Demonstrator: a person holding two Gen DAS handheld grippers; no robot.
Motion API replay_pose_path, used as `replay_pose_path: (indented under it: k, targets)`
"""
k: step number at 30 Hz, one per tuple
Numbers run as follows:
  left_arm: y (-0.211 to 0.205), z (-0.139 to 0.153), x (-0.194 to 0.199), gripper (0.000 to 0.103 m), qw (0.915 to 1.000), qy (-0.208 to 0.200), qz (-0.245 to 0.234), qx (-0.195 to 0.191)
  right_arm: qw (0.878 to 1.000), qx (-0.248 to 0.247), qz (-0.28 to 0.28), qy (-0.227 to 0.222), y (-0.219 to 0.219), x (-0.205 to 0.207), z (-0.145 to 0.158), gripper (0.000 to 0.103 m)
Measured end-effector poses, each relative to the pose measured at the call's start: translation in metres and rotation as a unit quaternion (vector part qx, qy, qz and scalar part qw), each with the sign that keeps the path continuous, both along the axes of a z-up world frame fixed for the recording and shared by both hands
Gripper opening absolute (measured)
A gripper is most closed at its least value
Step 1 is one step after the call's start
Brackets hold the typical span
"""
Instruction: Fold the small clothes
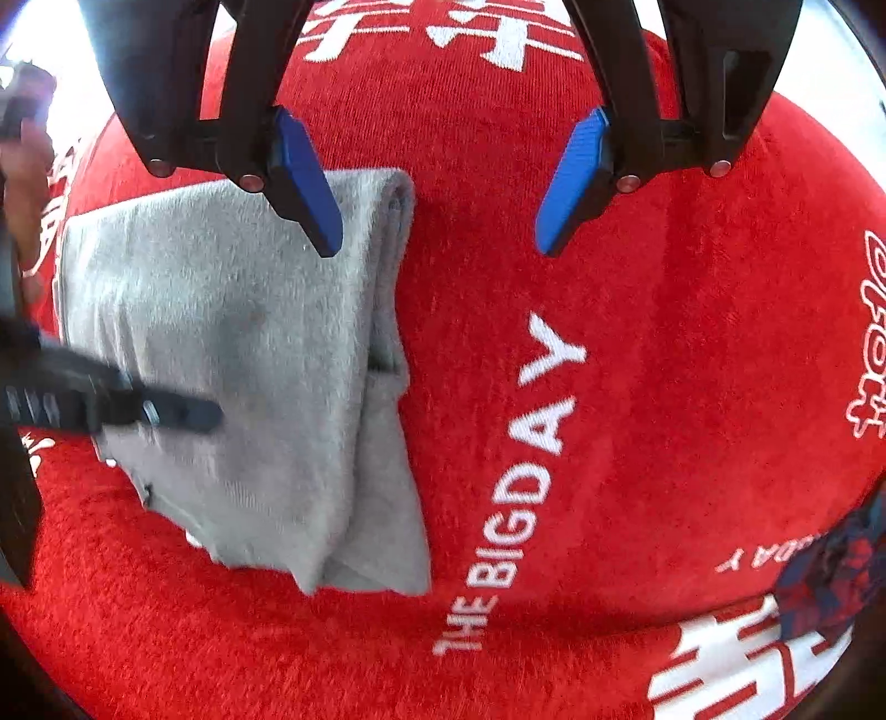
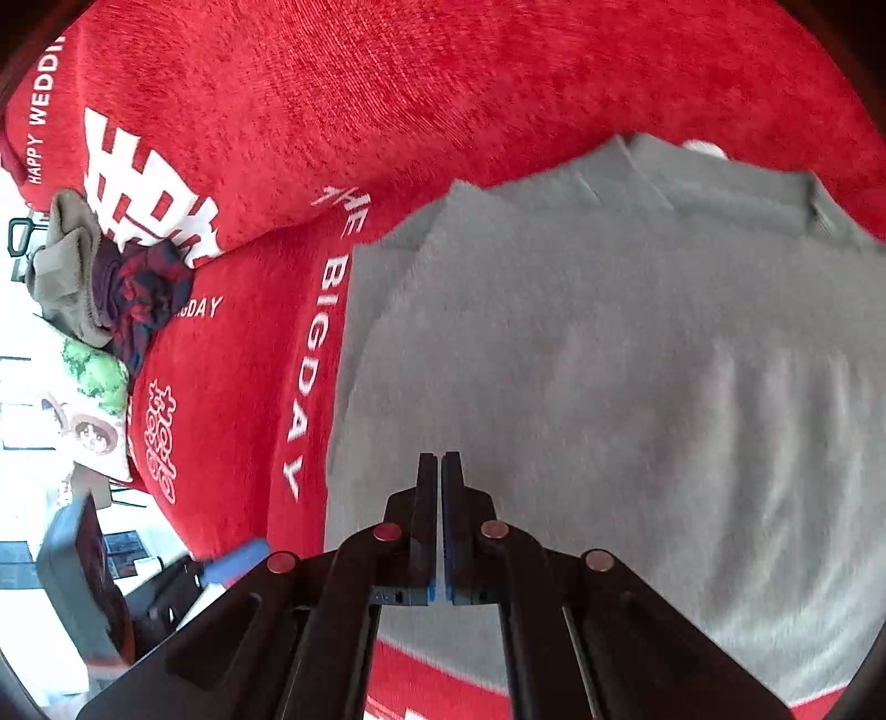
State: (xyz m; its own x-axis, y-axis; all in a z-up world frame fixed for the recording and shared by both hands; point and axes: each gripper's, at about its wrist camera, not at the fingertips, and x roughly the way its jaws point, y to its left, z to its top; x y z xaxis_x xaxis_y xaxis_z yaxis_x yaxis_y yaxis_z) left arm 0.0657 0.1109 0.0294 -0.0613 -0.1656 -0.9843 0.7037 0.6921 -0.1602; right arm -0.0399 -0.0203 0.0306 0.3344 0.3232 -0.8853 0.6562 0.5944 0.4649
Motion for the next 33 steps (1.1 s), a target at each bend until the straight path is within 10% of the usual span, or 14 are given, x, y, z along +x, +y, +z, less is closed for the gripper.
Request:
replay_pose_path:
  k: [3, 14, 18, 33]
  targets:
    - [-0.004, 0.003, 0.001, 0.103, 0.9998, -0.015, -0.004, 0.012, 1.0, 0.009, -0.01, 0.0, 0.005, -0.017, 0.005, 0.002]
    - [-0.014, -0.007, -0.004, 0.103, 0.9996, 0.0, -0.016, 0.025, 0.996, 0.065, -0.066, 0.009, 0.023, -0.083, 0.001, 0.006]
    - [-0.018, -0.014, -0.002, 0.103, 0.999, -0.002, -0.005, 0.044, 0.992, 0.088, -0.09, 0.003, 0.031, -0.106, 0.0, 0.064]
    - [-0.013, -0.017, 0.032, 0.103, 0.998, 0.025, 0.053, 0.024, 0.956, 0.201, -0.206, -0.064, 0.06, -0.162, -0.032, 0.066]
